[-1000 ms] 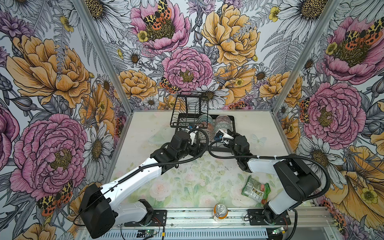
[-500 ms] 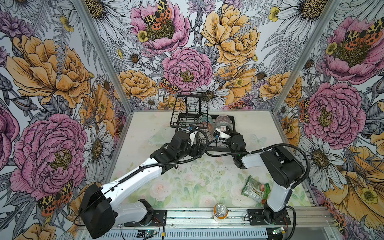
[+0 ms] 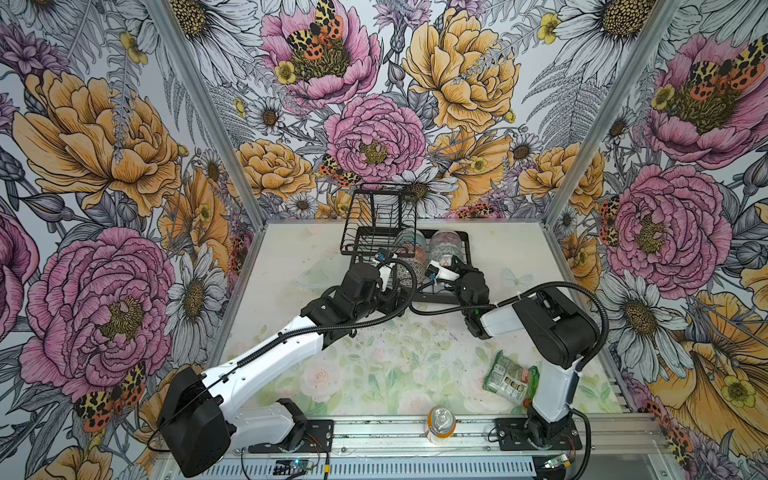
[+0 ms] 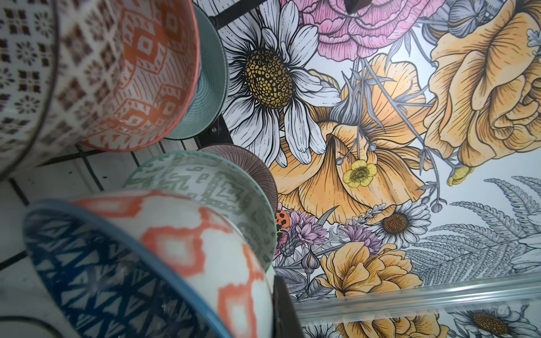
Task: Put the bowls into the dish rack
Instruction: 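Lower the blue bowl upright in front of the mint-green bowl and open the right gripper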
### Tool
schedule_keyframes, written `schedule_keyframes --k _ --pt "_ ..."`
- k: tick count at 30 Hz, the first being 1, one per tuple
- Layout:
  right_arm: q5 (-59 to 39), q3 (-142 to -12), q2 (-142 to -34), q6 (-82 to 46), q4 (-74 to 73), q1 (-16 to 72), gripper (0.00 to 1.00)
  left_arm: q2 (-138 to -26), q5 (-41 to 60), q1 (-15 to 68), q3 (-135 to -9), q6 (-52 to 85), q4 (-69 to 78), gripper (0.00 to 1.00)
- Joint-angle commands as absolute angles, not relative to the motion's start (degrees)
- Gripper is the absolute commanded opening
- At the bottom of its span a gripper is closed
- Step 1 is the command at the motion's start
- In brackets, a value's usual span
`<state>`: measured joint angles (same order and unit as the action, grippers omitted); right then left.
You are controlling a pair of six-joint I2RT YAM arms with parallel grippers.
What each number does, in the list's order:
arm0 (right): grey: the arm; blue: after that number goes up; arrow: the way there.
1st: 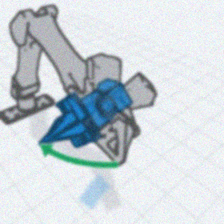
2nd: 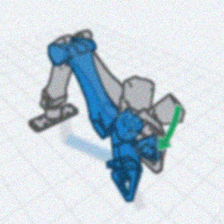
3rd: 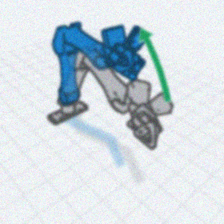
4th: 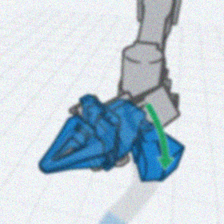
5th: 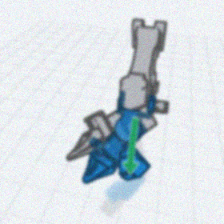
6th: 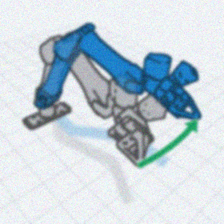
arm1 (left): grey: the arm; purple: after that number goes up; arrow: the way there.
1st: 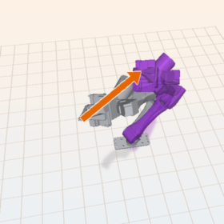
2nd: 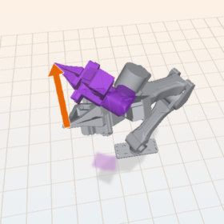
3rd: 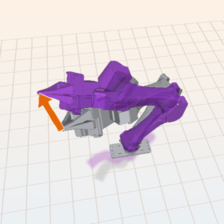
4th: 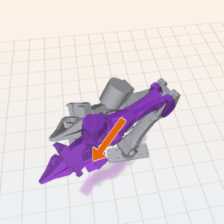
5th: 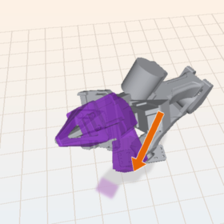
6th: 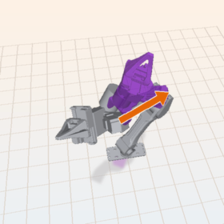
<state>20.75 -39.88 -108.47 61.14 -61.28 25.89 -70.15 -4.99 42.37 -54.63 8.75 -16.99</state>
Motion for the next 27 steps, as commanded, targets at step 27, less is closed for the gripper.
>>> schedule_keyframes --k 27 --pt "19.14 -37.86 -106.70 57.78 -59.69 26.72 0.11 -68.25 -3.86 41.55 -53.09 8.97 -17.62 0.99"
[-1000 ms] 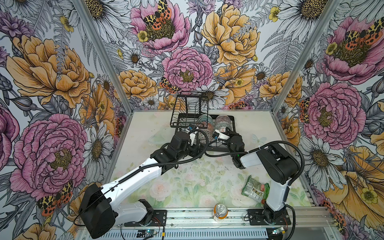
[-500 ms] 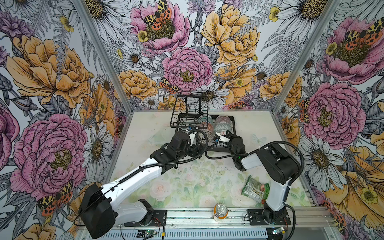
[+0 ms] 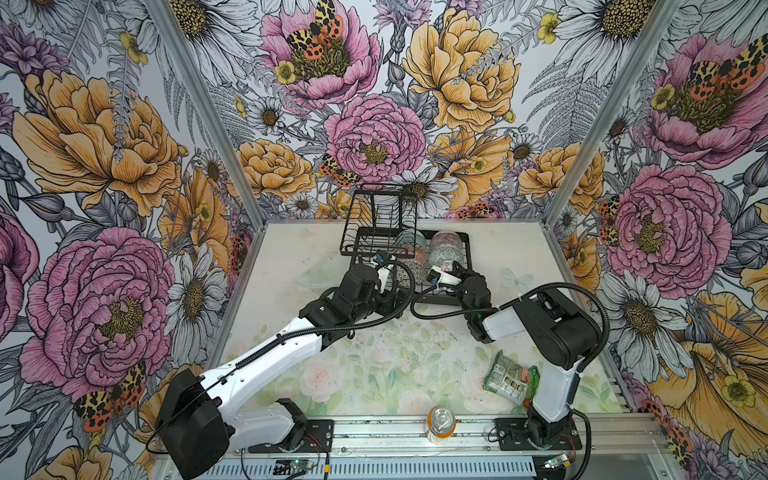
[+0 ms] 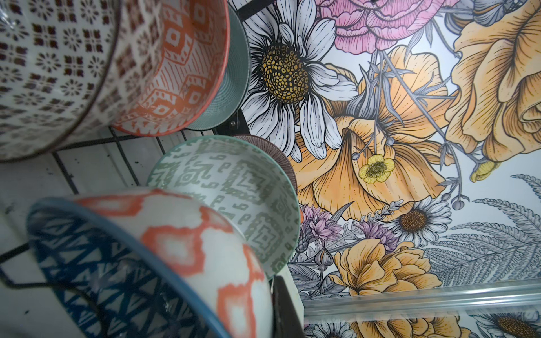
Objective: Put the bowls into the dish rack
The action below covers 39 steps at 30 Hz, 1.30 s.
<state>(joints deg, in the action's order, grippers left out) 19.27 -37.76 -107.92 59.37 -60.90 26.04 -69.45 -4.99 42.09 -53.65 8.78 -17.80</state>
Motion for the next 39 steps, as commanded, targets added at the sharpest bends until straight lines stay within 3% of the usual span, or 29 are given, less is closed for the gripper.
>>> schedule_keyframes --k 1,19,24,26,28,30,35,39 --pt "19.24 -38.05 -106.66 57.70 -59.36 26.81 0.12 -68.29 -3.77 41.46 -53.17 8.89 -17.58 0.99" --pt "18.25 -39.29 -103.19 57.30 -55.45 26.81 0.29 -68.74 -3.34 41.22 -53.50 8.51 -17.41 0.99" --pt "16.43 -38.83 -99.58 56.00 -51.03 26.63 0.44 -68.13 -3.60 40.78 -53.36 8.13 -17.53 0.99" --pt "16.27 -38.68 -98.26 55.59 -49.38 26.67 0.54 -67.69 -3.69 40.45 -53.26 8.03 -17.57 0.99" --pt "16.03 -38.29 -96.33 54.99 -47.87 26.63 0.74 -67.04 -3.85 40.09 -53.26 7.67 -17.52 0.99" --pt "15.56 -37.67 -94.05 53.60 -46.41 26.63 0.85 -66.34 -3.94 39.73 -53.33 7.18 -17.57 0.99" --pt "14.84 -36.28 -85.61 47.37 -40.78 26.63 0.99 -62.93 -5.42 38.51 -52.71 4.81 -17.85 0.99" --pt "16.67 -34.03 -76.84 38.22 -39.02 26.31 0.99 -58.07 -8.94 35.91 -50.24 4.50 -16.71 0.99"
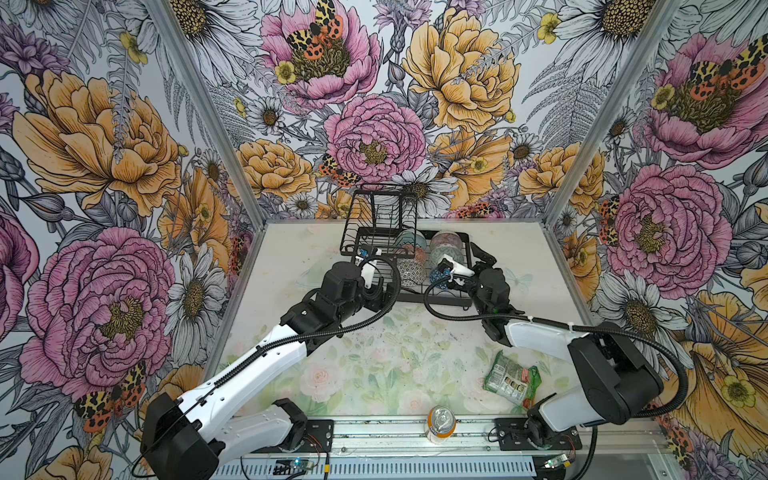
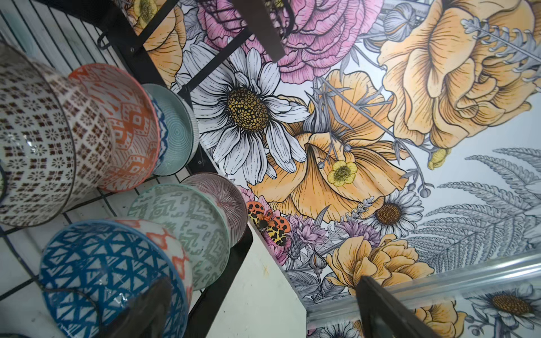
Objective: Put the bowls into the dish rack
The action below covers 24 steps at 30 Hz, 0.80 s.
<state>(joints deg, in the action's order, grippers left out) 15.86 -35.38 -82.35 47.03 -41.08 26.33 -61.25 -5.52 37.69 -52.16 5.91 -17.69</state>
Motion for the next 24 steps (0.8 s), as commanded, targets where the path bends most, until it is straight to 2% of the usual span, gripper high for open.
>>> schedule_keyframes --k 1,6,10,13,17,22,24 --pt "16.62 -33.24 -74.38 35.31 -38.47 25.90 0.99 -56.72 -9.98 35.07 -49.24 4.53 -16.09 0.99" --pt "15.15 -30.52 -60.79 16.16 -29.89 18.99 0.99 -48.08 -15.44 28.84 -40.50 4.36 -8.34 0.99" --pt "15.74 -28.20 -57.62 2.61 -25.20 10.34 0.99 -45.45 -19.92 21.72 -32.23 6.30 1.62 0.99" --pt "15.82 -26.43 -59.48 -3.50 -24.53 5.86 1.00 -47.38 -20.90 17.09 -25.80 6.12 13.10 0.99" --pt "15.17 -23.66 -65.75 -6.92 -29.04 2.50 1.00 -55.27 -20.96 12.22 -21.55 3.26 25.42 0.99" --pt "15.55 -20.62 -75.18 -7.98 -40.35 0.44 0.99 -67.83 -18.81 8.19 -21.41 1.30 34.55 0.99" --pt "14.30 -22.10 -77.74 -7.06 -40.02 0.38 0.99 -72.24 -18.28 6.75 -23.97 0.85 31.95 0.99"
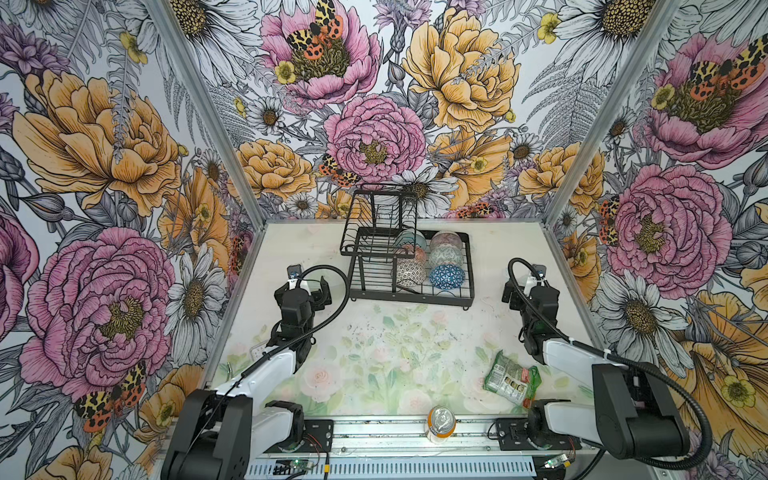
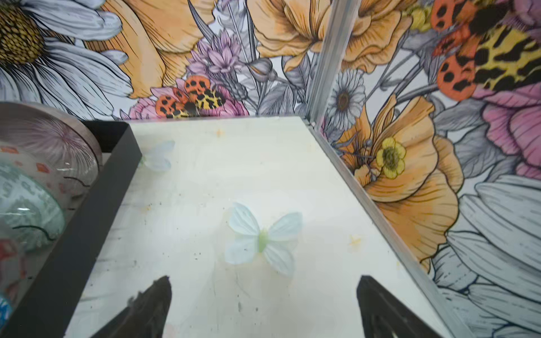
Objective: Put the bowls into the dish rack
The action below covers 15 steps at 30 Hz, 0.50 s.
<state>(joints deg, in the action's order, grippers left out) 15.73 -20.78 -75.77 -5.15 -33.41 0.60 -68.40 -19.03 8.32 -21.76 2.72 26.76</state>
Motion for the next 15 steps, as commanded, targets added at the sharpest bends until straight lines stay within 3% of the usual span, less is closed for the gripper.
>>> schedule_keyframes --k 1,6,12,15 --pt "13.77 -22.64 -78.77 -6.52 -40.35 0.36 1.00 -74.44 -18.01 6.32 -24.38 0.58 32.96 0.99" --pt "14.36 -20.76 -87.40 -6.11 -52.49 0.29 0.99 -81.45 -15.64 5.05 -26.62 -2.65 37.13 0.99" --pt "14.02 -21.83 -88.19 -5.82 -51.21 0.32 0.99 -88.90 -6.96 -0.94 -21.06 0.84 54.94 0.99" --pt "14.14 -21.63 -88.07 -5.74 -51.24 0.41 0.99 -88.70 -7.43 -0.71 -21.20 0.77 54.30 0.99"
